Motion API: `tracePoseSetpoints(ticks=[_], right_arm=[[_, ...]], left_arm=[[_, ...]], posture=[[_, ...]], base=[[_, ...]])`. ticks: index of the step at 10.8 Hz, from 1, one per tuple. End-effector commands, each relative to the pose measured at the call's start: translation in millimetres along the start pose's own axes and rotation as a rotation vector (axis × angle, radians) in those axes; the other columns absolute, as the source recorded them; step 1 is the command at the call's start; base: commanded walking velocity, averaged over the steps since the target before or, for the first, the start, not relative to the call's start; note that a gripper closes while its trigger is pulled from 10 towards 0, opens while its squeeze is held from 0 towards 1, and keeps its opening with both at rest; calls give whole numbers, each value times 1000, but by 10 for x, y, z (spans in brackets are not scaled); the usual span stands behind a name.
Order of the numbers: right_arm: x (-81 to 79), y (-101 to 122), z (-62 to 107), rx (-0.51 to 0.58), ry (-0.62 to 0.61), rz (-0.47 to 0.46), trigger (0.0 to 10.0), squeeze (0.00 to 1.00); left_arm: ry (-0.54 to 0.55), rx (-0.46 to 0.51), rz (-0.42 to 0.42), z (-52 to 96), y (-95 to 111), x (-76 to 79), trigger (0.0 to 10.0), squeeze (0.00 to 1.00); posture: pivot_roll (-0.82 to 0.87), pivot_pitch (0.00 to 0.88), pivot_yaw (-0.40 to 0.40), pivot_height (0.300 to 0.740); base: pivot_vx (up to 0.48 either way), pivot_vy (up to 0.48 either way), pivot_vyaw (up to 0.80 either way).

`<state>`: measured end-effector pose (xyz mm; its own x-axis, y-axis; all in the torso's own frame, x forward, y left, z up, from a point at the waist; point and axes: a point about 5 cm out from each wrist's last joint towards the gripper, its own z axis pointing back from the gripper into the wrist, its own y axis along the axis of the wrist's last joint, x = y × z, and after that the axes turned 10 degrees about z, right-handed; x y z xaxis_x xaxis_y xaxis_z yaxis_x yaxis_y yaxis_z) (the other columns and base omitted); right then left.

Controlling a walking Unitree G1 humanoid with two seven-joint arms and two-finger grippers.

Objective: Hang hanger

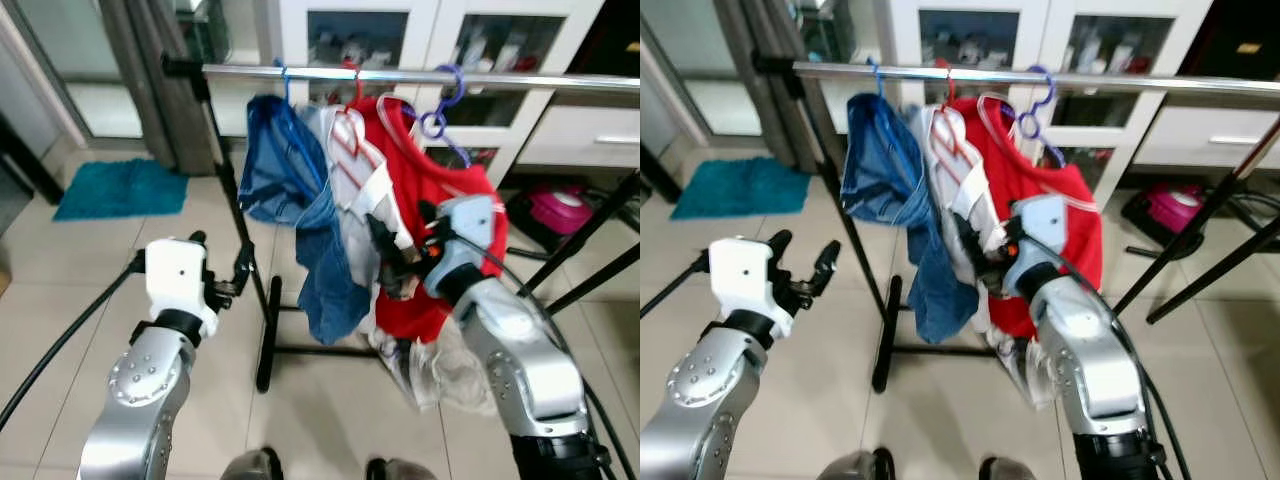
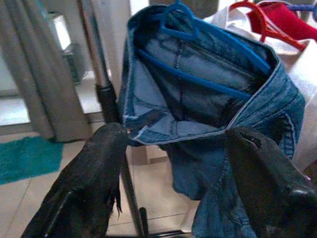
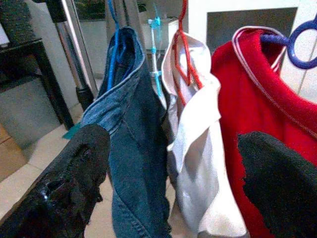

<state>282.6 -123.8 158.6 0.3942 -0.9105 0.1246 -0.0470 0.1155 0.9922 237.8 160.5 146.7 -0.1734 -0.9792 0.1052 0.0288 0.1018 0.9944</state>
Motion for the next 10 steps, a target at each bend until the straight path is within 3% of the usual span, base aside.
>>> tracePoseSetpoints(ticks=[1,2,3,5,6,7,10], right_arm=[[10,-34,-15,-12,-31,-17,10000,690],[29,-40,-21,-5,-49,-46,10000,1000],[21,-35,-32,4,-34,-51,10000,1000],[-10,-5,-59,24,-13,-45,10000,1000],[-36,17,-68,52,-15,-54,10000,1000],[-3,7,-63,48,-49,-56,10000,0],[63,72,-74,44,-55,58,10000,0]], left_arm=[[-6,7,-17,9,27,3,10000,369],[-8,7,-13,8,33,1,10000,773],[-13,13,-20,-4,49,1,10000,867],[-8,23,-37,-26,82,-29,10000,835],[-14,27,-47,-41,96,-39,10000,827],[-19,28,-48,-58,99,-31,10000,820],[-105,1,-17,-104,32,47,10000,776]], posture=[[-18,88,30,740],[-15,83,34,740],[-13,79,37,740],[-9,74,45,740],[-5,69,51,740],[-7,60,56,740],[-21,55,81,740]], base=[[356,0,800],[394,0,800],[409,0,800],[411,0,800],[409,0,0],[409,0,0],[258,0,0]])
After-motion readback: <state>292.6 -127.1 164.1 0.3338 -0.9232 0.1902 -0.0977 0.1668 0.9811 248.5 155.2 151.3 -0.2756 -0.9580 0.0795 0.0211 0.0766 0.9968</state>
